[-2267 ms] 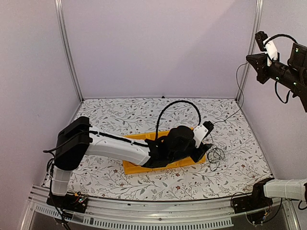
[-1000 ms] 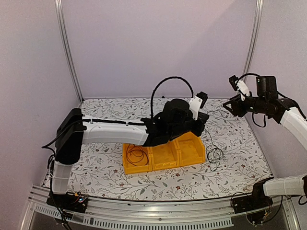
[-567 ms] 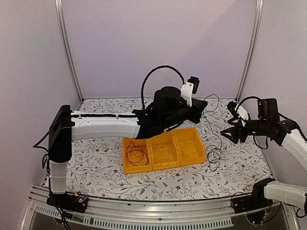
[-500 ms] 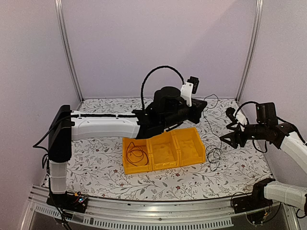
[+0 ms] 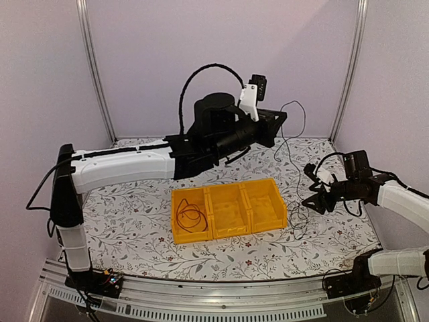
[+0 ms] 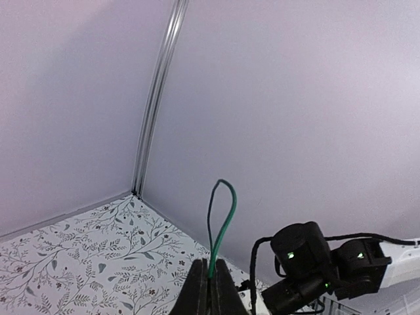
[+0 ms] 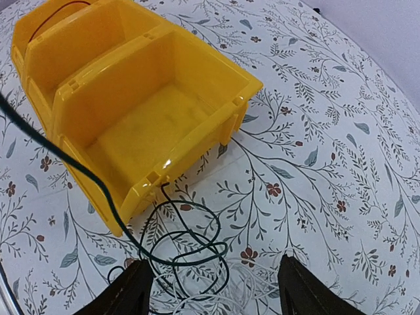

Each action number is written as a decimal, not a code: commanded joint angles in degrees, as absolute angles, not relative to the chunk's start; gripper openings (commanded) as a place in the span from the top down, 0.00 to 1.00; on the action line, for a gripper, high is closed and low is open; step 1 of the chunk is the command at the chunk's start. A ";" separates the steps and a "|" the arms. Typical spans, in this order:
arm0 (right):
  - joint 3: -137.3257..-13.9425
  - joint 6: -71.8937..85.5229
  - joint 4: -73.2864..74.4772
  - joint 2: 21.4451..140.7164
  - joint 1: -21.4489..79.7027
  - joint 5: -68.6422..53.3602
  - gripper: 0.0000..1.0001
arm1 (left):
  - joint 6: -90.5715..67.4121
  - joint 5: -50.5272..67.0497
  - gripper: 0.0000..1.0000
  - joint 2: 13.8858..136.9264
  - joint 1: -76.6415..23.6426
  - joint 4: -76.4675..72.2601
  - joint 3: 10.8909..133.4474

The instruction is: Untangle the cables

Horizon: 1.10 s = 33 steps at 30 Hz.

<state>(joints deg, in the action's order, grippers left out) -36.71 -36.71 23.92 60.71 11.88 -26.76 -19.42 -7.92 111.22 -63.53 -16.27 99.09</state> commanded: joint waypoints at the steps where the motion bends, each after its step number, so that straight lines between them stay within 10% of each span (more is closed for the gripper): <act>1: -37.02 -36.19 19.19 65.70 11.84 -24.44 0.34 | -19.68 -5.38 1.00 107.36 -62.77 -13.41 104.83; 21: -38.70 -32.44 17.32 80.59 11.76 -10.10 0.73 | -8.78 -11.13 1.00 91.68 -62.83 -2.62 104.89; 33: -47.84 -36.47 35.69 61.56 11.72 -21.67 0.37 | -10.24 -14.57 1.00 83.37 -62.56 -0.64 87.29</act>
